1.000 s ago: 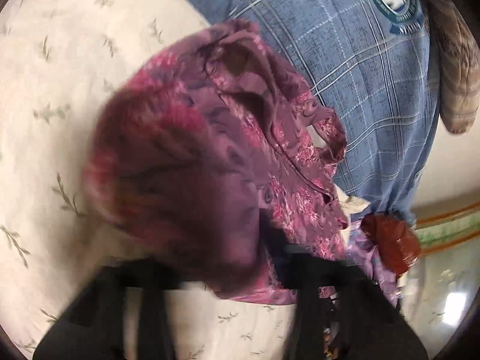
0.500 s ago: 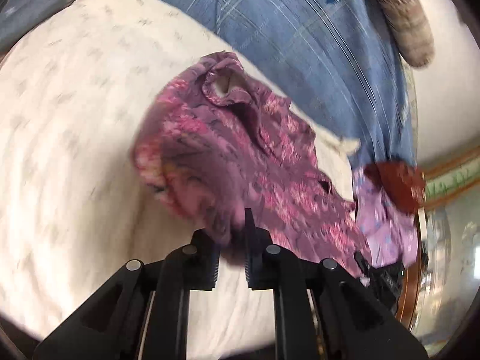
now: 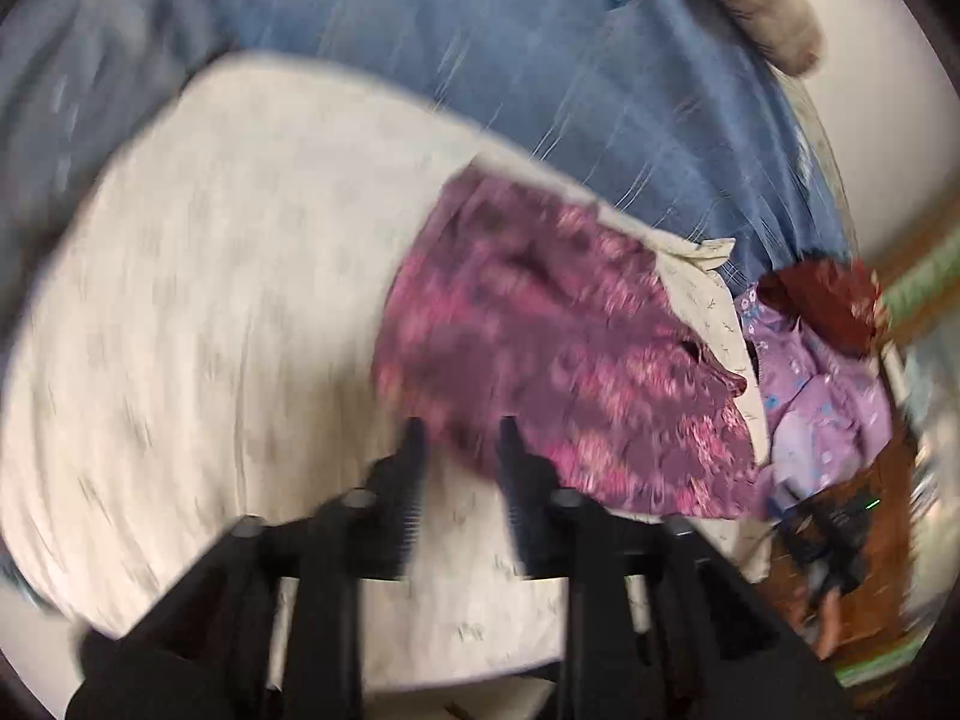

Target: Fold small clothes

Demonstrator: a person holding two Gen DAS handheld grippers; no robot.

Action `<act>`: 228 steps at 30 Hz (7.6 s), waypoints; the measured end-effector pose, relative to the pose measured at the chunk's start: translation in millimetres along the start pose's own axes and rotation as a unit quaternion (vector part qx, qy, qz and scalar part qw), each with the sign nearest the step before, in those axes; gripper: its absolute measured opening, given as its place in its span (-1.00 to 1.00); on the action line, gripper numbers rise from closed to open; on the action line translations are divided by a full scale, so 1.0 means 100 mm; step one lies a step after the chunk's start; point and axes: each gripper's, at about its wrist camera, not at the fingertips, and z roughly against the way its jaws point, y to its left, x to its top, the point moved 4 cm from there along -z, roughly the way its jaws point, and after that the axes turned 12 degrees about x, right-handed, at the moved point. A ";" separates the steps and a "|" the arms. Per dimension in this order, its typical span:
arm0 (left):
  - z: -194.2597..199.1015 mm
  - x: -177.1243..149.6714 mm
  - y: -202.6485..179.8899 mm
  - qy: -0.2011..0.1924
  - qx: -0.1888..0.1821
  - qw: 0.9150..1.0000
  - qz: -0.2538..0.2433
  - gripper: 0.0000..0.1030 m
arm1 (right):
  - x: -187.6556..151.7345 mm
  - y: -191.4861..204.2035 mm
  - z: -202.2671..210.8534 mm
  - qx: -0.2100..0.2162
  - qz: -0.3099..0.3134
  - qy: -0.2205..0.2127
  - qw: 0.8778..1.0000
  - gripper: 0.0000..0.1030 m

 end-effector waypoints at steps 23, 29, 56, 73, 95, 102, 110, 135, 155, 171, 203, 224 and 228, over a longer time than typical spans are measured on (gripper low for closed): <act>-1.57 1.13 -0.78 0.076 0.038 0.996 -0.030 0.13 | 0.77 0.11 -2.41 0.112 -0.163 0.097 0.975 -0.15; -1.62 1.23 -0.73 0.082 0.038 0.996 -0.014 -0.61 | 0.84 0.27 -2.57 0.101 -0.136 0.099 0.981 -0.81; -1.21 1.03 -0.47 0.032 0.080 0.967 -0.240 0.19 | 0.82 0.64 -2.53 -0.091 0.256 0.116 0.955 0.22; -1.68 1.72 -0.86 0.020 0.071 0.983 -0.165 -0.84 | 1.32 0.89 -2.78 -0.004 0.245 0.098 0.964 -0.92; -1.72 1.97 -0.72 0.017 0.026 0.998 -0.047 -0.91 | 1.49 0.72 -2.60 0.018 0.205 0.053 0.977 -0.94; -2.13 1.98 -0.49 0.060 0.099 0.993 -0.010 -0.91 | 1.63 0.22 -2.75 -0.045 0.156 0.018 0.987 -0.95; -1.89 2.04 -0.24 0.069 0.100 0.992 0.036 -0.74 | 1.50 0.18 -2.77 -0.132 0.161 0.042 0.977 -0.37; -1.08 0.16 0.09 0.102 -0.131 0.970 0.175 0.08 | -0.93 0.64 -2.10 0.126 0.032 0.237 0.963 -0.04; -0.60 0.79 -0.05 -0.037 0.090 0.995 0.008 -0.67 | -0.59 0.46 -1.82 0.154 -0.016 0.140 0.978 -0.78; -0.73 0.09 -0.04 0.046 -0.010 0.997 0.060 -0.11 | -0.78 0.72 -1.72 0.078 0.037 0.188 0.978 -0.55; -0.37 0.20 0.14 0.017 0.000 0.994 0.109 0.13 | -1.17 1.67 -2.98 -0.028 0.371 0.154 0.916 0.21; -1.06 0.06 0.11 0.120 -0.151 0.942 0.275 0.15 | -1.04 1.68 -2.79 0.009 0.371 0.139 0.918 0.28; -1.14 0.22 0.07 0.118 -0.169 0.938 0.279 0.16 | -0.93 1.80 -2.76 0.004 0.383 0.112 0.917 0.10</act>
